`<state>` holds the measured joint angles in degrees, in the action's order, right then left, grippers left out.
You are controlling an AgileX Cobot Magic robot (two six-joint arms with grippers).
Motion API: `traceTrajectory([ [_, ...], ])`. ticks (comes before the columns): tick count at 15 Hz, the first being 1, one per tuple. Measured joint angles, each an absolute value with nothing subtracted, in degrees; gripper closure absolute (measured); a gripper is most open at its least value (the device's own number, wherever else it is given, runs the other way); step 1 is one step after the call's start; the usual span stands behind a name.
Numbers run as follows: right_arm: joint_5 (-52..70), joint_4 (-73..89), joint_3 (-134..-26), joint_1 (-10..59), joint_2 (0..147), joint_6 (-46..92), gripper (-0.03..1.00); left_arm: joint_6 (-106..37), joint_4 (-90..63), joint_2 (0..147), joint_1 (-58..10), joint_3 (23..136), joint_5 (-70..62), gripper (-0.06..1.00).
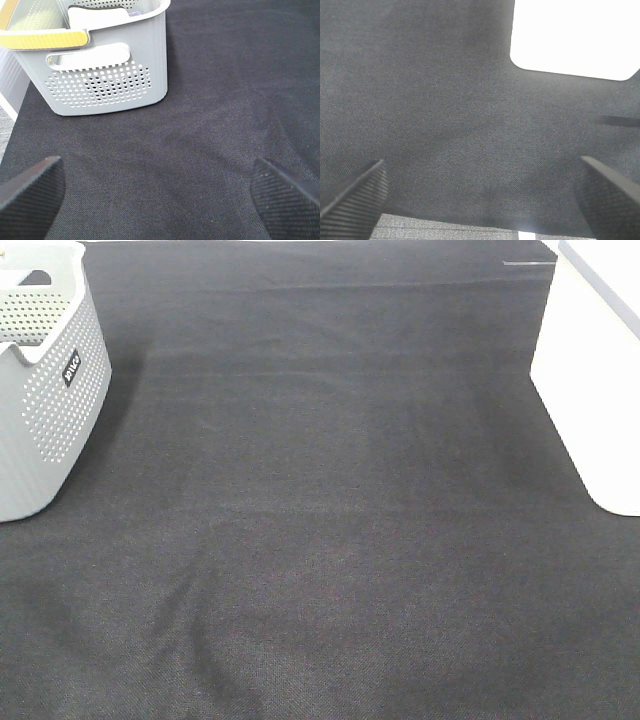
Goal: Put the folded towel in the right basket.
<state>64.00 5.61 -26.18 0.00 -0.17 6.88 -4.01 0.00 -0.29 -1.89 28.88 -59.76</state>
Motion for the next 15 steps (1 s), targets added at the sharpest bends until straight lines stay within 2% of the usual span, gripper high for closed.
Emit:
traceTrajectory([
  [15, 63.31, 1.78, -26.07, 0.0, -0.17, 6.42, -0.01, -4.01, 0.0, -0.29, -1.89, 28.88, -59.76, 0.01],
])
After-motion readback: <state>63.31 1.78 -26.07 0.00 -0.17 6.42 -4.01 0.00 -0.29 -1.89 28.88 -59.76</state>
